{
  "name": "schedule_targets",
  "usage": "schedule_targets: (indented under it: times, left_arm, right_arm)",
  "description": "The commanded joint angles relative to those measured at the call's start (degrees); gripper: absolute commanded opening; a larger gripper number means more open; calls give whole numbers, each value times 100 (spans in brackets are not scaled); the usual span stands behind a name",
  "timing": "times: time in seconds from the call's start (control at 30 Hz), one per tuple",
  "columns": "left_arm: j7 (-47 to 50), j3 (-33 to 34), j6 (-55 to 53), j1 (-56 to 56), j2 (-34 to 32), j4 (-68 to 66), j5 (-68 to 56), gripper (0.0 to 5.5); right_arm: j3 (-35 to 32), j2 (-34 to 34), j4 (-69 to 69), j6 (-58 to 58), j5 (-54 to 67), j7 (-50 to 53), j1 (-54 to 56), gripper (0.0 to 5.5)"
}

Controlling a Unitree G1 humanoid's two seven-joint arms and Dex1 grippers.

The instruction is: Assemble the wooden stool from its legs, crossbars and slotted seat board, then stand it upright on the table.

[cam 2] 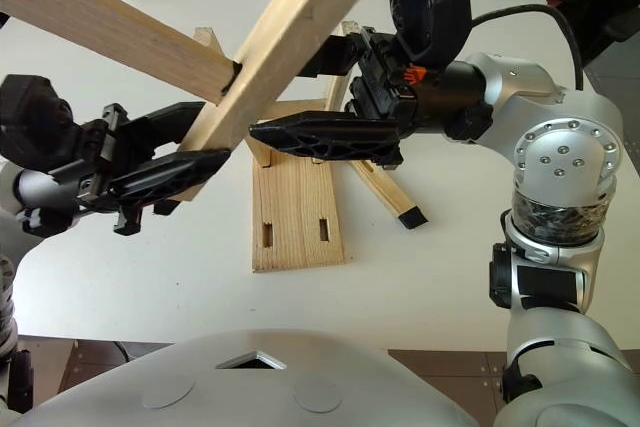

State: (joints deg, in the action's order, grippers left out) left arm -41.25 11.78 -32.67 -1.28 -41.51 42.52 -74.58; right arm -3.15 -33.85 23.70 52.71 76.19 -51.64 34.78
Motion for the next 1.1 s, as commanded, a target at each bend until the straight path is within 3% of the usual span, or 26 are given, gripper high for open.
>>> schedule_targets:
  times: [0.03,0.53,0.8,0.93,1.1]
  left_arm:
    - [-134,-187,35,16,106,-82,305,201]
    - [-246,-132,187,-137,301,-283,908,201]
    - [-71,-399,68,-193,389,-179,1423,201]
    - [-251,-842,266,260,104,-455,2719,284]
    - [-434,-1406,1362,1548,-354,-1106,4780,365]
  right_arm:
    - [173,18,-3,-5,-213,-195,247,408]
    - [662,-370,-115,-498,-1661,-1249,-5,208]
    - [730,-445,-294,-689,-1881,-1486,-22,205]
    - [489,-591,-366,-702,-1907,-1536,-2,200]
    - [191,-952,-377,-776,-2094,-1660,-122,200]
